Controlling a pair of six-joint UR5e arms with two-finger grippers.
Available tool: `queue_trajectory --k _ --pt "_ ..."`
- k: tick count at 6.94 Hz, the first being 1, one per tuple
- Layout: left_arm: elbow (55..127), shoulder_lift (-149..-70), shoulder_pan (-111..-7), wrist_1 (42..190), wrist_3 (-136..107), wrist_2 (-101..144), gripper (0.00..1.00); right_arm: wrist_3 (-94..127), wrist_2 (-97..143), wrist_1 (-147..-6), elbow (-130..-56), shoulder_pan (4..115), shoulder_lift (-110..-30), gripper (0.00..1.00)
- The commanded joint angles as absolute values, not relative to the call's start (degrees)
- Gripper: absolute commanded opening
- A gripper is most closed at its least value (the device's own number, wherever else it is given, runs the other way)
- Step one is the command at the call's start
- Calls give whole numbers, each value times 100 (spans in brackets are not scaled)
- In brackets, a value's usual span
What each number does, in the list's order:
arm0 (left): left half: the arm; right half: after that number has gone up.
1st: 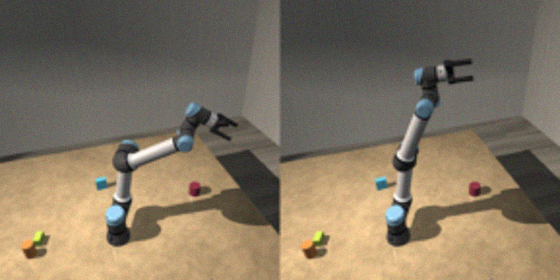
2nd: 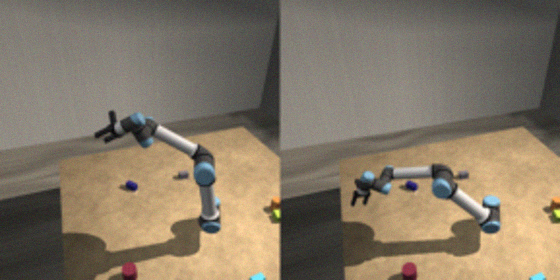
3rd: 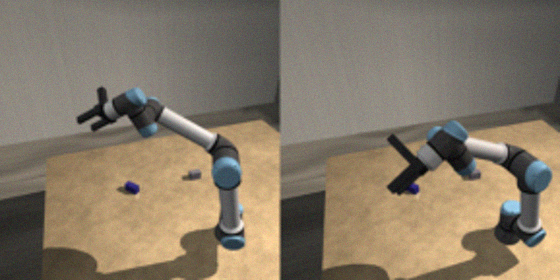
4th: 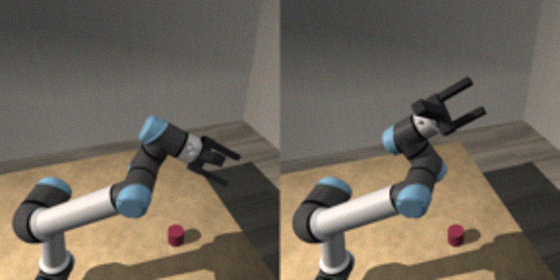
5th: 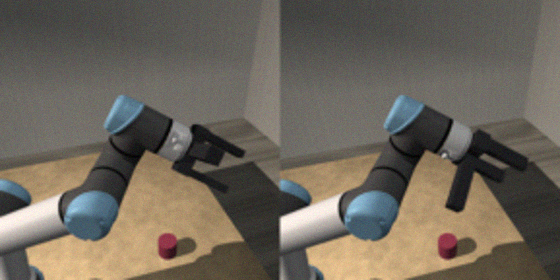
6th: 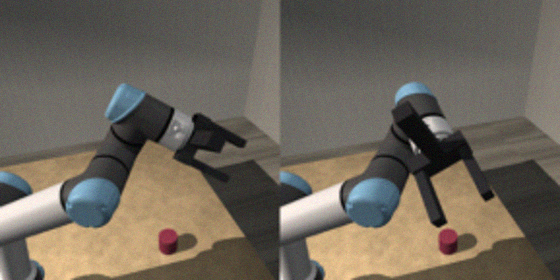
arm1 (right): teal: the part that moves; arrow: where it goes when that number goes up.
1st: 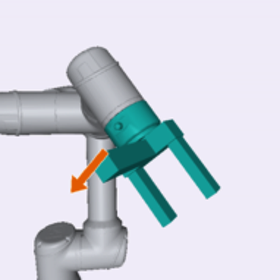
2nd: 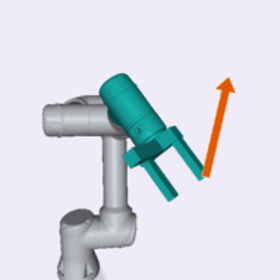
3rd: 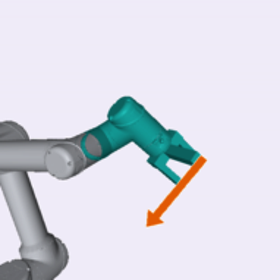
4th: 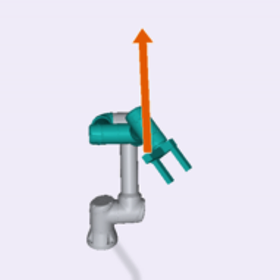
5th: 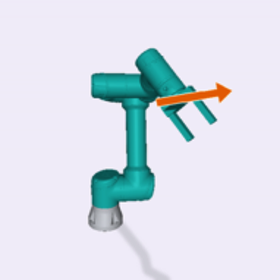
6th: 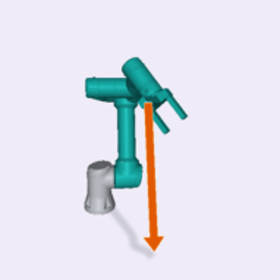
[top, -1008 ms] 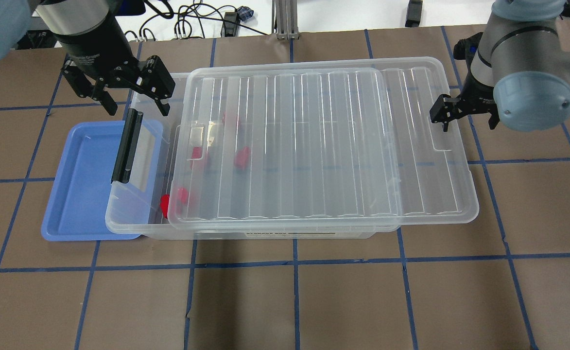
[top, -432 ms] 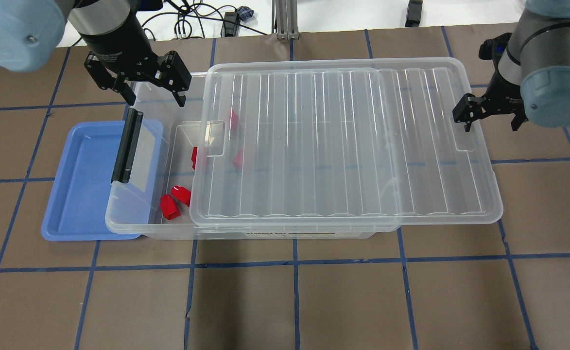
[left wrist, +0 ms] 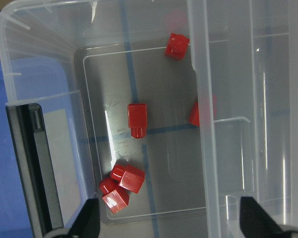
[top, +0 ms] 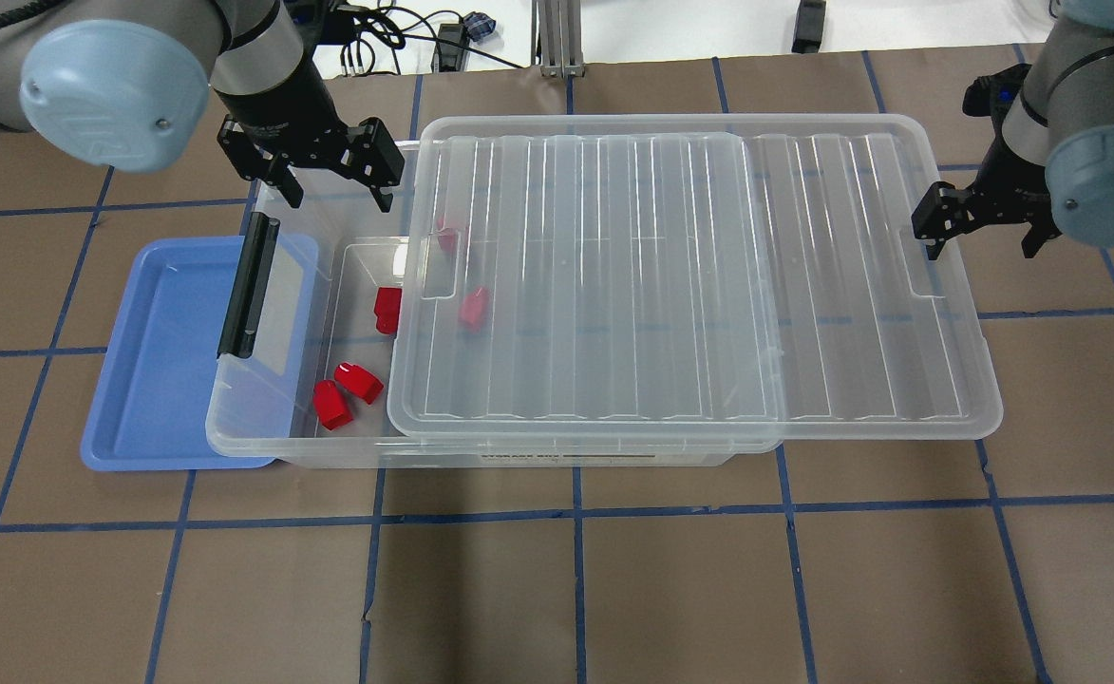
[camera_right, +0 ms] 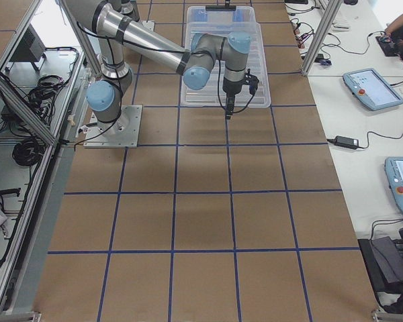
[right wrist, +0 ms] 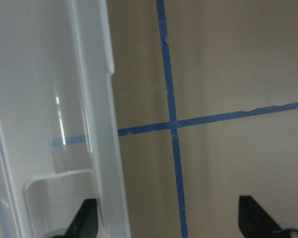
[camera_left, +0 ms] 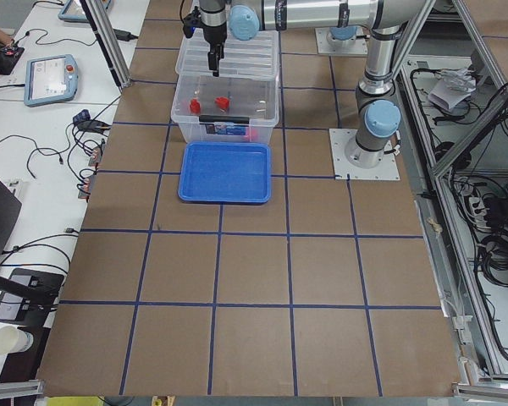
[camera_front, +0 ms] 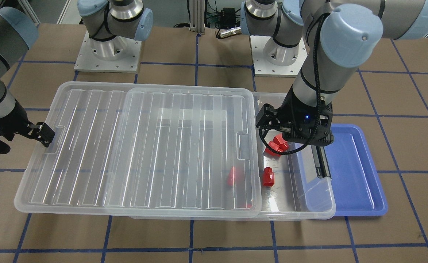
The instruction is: Place red block in blue tray from box
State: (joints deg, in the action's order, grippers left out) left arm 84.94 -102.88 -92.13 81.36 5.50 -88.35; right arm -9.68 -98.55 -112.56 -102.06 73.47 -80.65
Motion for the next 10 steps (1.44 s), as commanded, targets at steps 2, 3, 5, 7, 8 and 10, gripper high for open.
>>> queue_trajectory --k 2,3,5,7,8,10 --pt "8394 -10555 -9202 7822 502 -8807 100 -976 -9861 -11215 -10160 7313 -8103 100" --pt "8411 -10556 -9141 7848 501 -8807 100 -967 -9861 -11093 -10151 7304 -8130 100" --pt "8516 -10713 -8842 7822 457 -8780 100 -975 -9861 -11083 -10151 7304 -8139 100" --pt "8508 -10958 -8868 7814 257 -8789 100 -976 -9861 -11066 -10099 7278 -8174 100" --pt "8517 -11056 -8955 7857 -58 -8850 100 -984 -9827 -10726 -9829 7303 -8235 100" --pt "8700 -11214 -8982 7814 -227 -8833 100 -810 -9216 -9366 -8872 7487 -8463 100"
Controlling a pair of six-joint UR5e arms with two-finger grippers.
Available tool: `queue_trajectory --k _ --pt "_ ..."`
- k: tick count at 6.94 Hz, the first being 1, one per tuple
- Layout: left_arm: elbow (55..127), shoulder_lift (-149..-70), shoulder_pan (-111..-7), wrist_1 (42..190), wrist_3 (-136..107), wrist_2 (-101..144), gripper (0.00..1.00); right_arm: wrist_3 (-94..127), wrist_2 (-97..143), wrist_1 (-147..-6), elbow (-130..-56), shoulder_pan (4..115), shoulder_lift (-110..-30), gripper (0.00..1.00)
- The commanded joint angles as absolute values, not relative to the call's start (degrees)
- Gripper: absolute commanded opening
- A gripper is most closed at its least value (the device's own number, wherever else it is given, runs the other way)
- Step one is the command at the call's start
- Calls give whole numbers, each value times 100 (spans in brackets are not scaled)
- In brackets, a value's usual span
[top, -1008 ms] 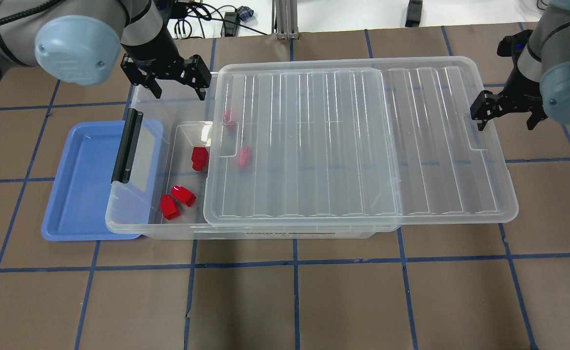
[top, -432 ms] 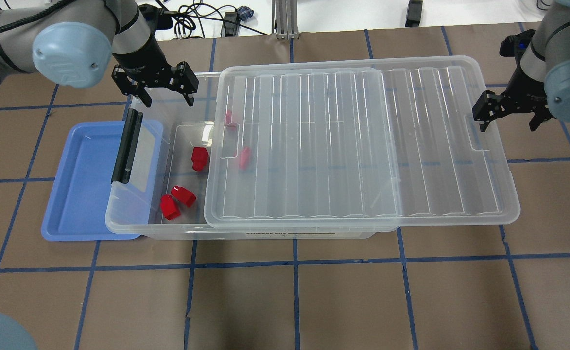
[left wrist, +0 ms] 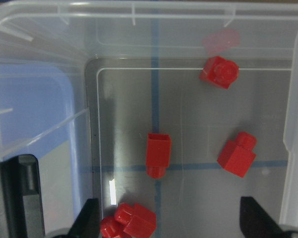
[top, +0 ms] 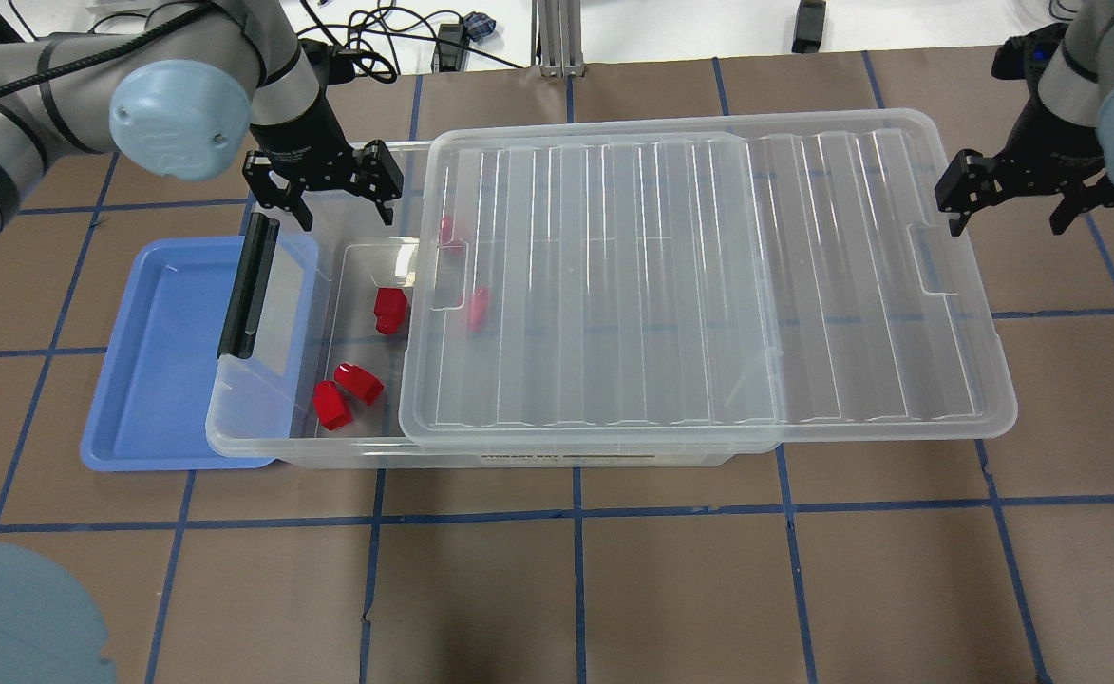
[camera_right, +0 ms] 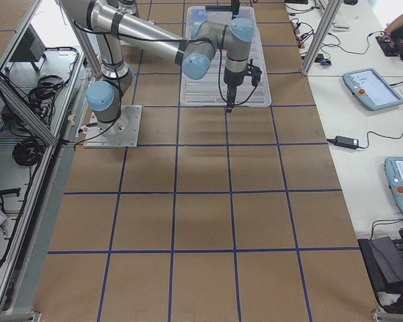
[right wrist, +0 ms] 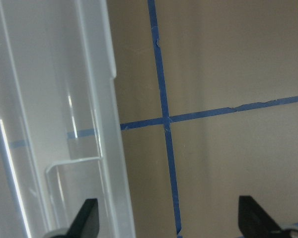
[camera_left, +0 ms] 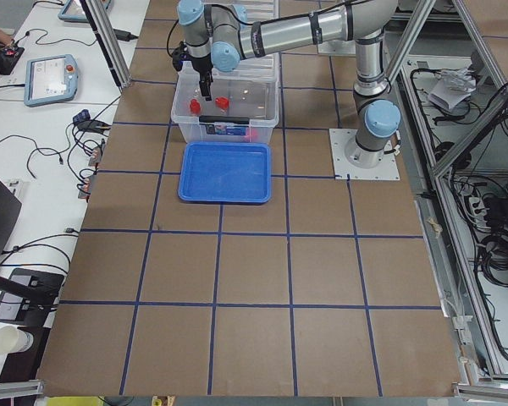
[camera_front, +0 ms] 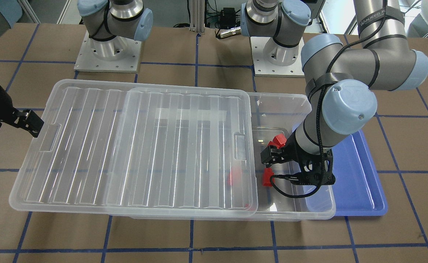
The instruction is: Place red block in blue tray from box
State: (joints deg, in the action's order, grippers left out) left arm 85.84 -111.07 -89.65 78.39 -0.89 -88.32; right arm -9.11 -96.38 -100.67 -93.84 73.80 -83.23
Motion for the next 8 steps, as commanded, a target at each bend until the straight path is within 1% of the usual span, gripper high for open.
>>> queue_trajectory --k 1,3,4,8 --pt "8649 -11215 -8982 7822 -324 -8833 100 -382 -8863 -9334 -8816 7723 -8664 100" --pt "8762 -11241 -8947 7866 -412 -8772 100 497 -8938 -9325 -8824 8749 -8841 100" --pt "8832 -11250 -8956 7797 -665 -8737 100 597 -8947 -9316 -8850 8937 -8842 100" --pt "8842 -11495 -8921 7796 -861 -8648 100 571 -8947 -9404 -9000 8938 -8824 100"
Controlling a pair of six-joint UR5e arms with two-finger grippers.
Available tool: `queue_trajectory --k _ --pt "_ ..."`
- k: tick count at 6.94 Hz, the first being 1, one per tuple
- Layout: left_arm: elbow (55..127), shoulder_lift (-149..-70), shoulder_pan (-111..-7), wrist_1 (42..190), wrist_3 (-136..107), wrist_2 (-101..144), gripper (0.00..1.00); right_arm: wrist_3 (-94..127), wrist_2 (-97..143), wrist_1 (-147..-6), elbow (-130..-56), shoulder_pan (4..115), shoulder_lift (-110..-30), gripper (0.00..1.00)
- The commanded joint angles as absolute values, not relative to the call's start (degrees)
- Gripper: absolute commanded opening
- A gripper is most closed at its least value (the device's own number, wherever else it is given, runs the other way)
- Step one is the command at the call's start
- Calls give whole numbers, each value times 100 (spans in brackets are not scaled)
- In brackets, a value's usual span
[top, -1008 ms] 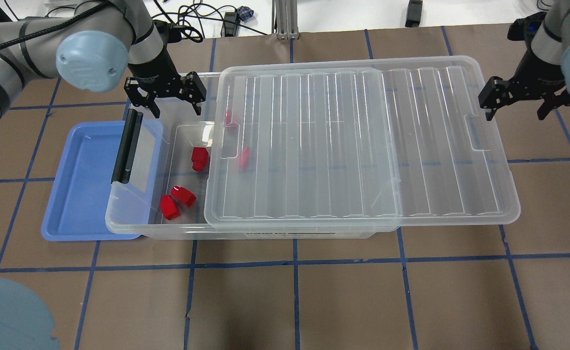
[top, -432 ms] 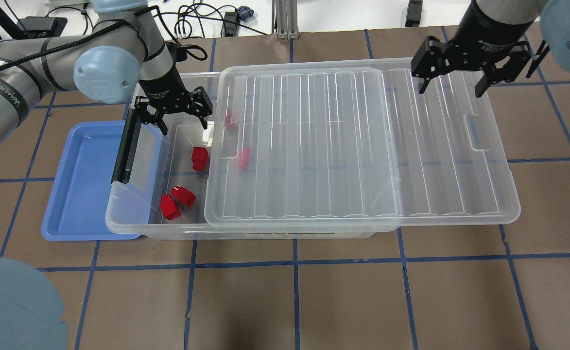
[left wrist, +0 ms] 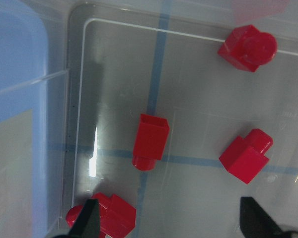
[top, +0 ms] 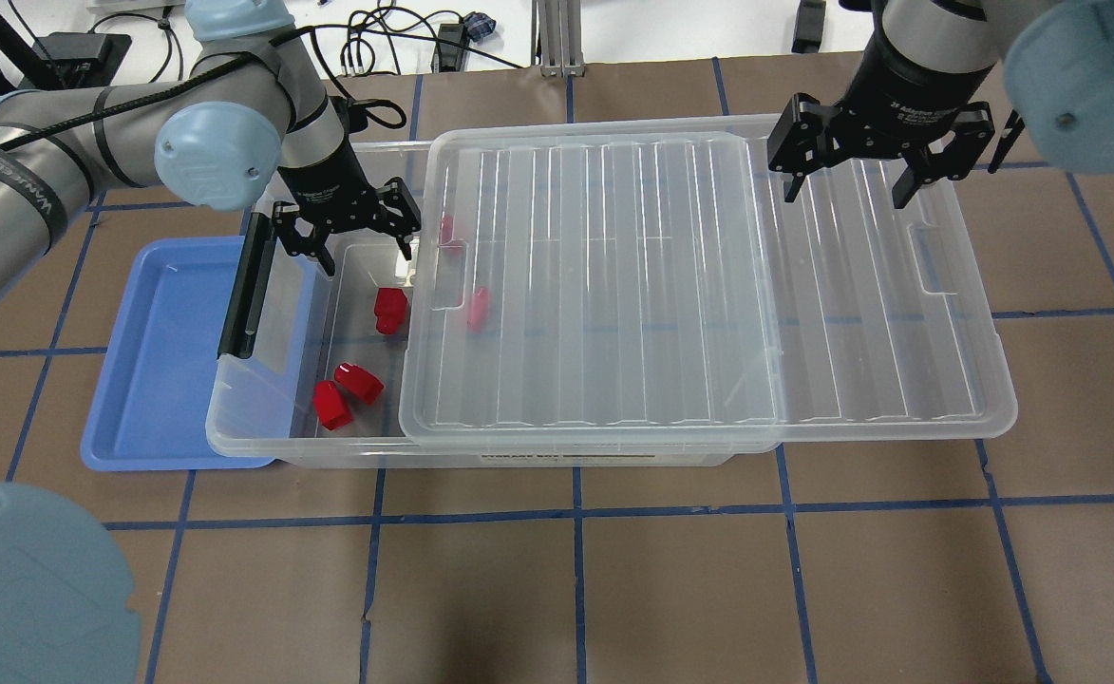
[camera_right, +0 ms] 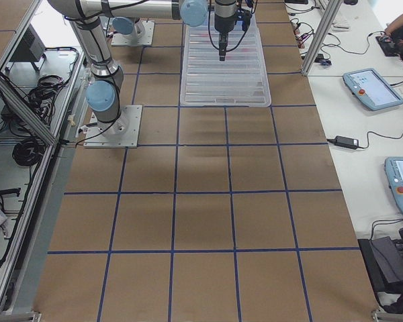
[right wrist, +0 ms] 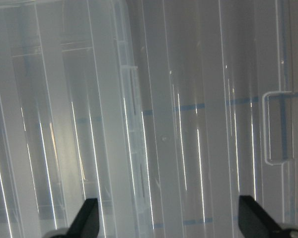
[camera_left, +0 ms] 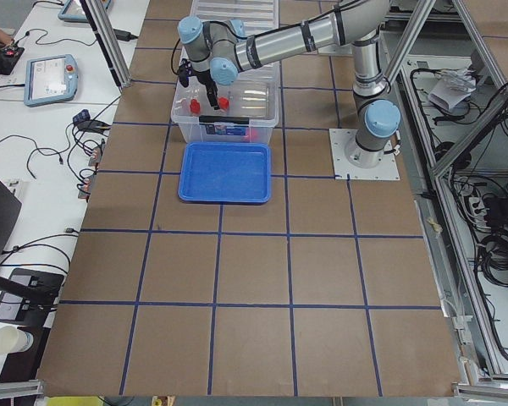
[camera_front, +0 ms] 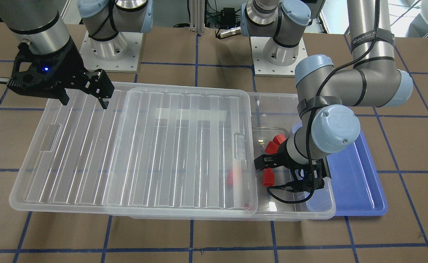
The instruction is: Place red block in blue tray from box
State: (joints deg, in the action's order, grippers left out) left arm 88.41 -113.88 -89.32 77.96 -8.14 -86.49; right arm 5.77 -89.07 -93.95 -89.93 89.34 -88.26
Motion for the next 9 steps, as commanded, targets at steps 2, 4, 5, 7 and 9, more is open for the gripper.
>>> queue_trajectory --k 2,4,5,7,9 --pt "8850 -11505 -8912 7796 -888 -8648 100 580 -8956 -9395 -8982 8938 -8816 100" --pt "8859 -11514 -8860 7796 -827 -8648 100 589 -8965 -9396 -8974 8930 -8815 100" --pt "8885 -11548 -8772 7805 -730 -8666 100 589 -8974 -9369 -8974 8930 -8815 100" --pt "9096 -11575 -8780 7543 -738 -8657 100 554 -8965 -9352 -8974 8895 -8807 100" --pt "9333 -11619 -8754 7209 -215 -8640 100 519 -8947 -9369 -8965 8895 -8815 100"
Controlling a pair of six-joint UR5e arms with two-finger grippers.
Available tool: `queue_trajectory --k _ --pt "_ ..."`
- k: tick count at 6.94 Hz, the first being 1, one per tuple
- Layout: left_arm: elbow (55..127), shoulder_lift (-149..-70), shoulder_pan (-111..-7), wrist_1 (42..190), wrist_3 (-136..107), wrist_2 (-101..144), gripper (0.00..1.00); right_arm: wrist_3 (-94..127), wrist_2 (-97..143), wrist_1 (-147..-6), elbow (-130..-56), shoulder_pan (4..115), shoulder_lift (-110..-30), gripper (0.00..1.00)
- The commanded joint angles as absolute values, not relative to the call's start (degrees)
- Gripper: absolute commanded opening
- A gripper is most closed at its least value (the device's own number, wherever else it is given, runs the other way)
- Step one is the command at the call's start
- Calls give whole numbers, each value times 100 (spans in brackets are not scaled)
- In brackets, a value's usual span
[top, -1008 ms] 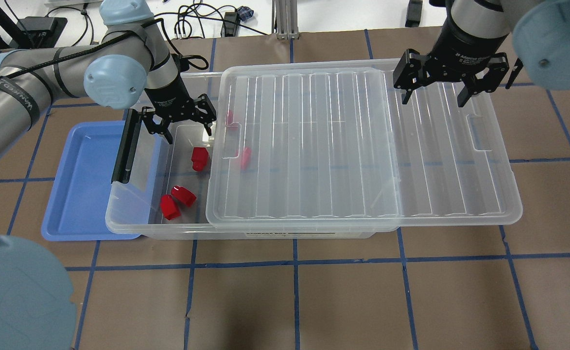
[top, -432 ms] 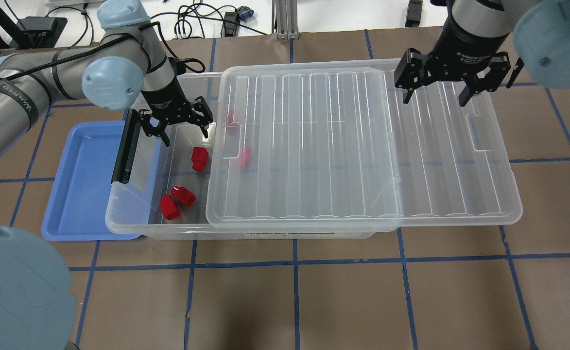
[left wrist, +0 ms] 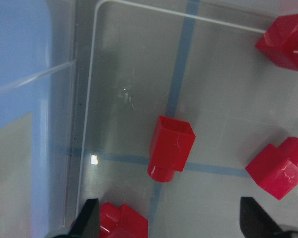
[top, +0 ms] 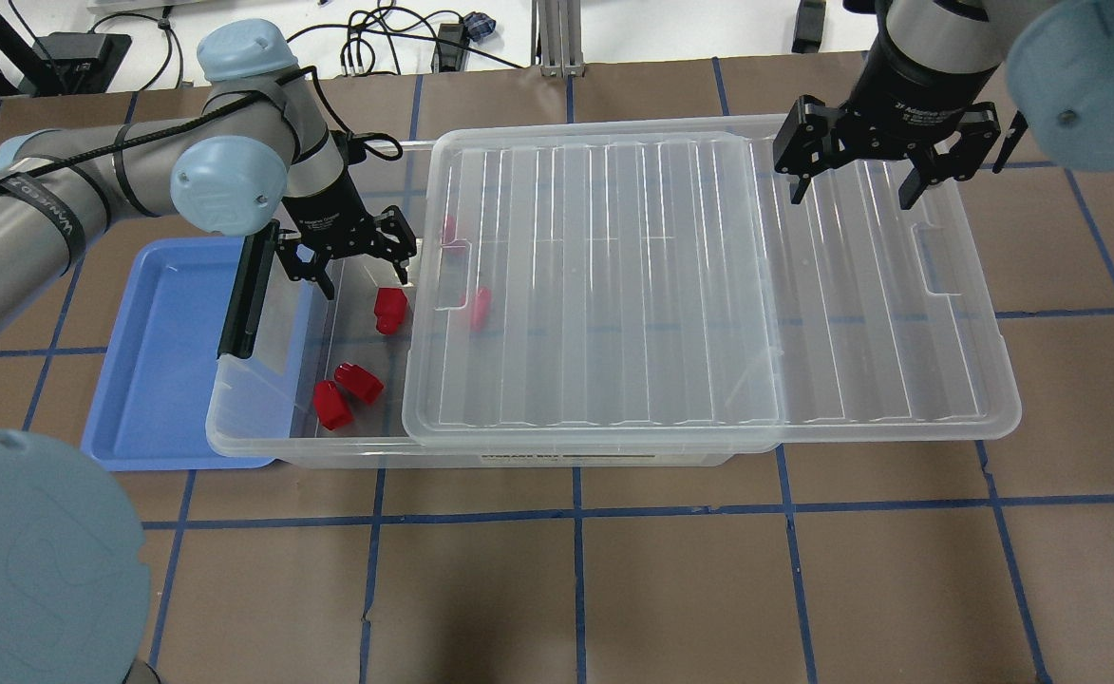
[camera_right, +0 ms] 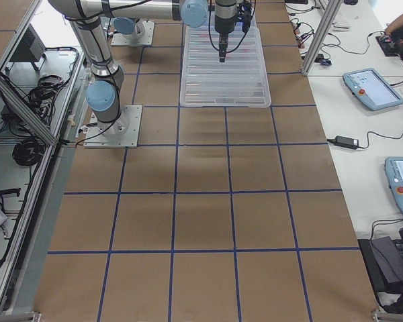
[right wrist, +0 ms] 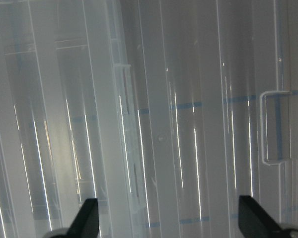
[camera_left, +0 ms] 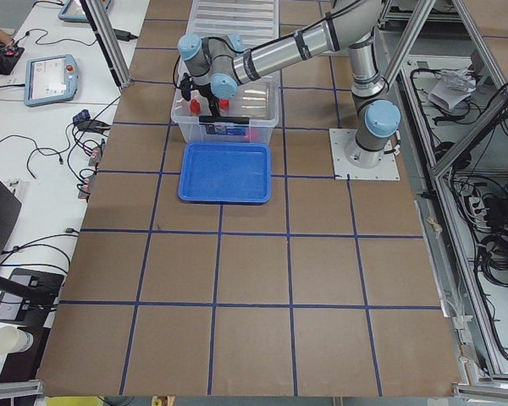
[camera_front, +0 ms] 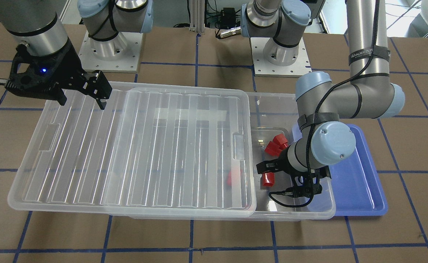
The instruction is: Place red block in blue tray from box
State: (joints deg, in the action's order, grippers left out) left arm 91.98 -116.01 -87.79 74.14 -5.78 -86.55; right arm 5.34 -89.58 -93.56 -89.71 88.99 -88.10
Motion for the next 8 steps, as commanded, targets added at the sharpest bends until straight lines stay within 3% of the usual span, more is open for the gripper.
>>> queue_trajectory --k 1,7,8 --pt "9430 -11628 -8745 7172 -237 -8640 100 510 -8947 -9378 -8974 8886 -8807 100" --pt "9799 -11891 -8745 6323 -211 -8579 100 -51 -8851 -9308 -8842 8150 -8798 100" --pt "9800 -11953 -8745 6119 -167 -8569 61 -375 -8903 -9195 -8850 7843 -8798 100"
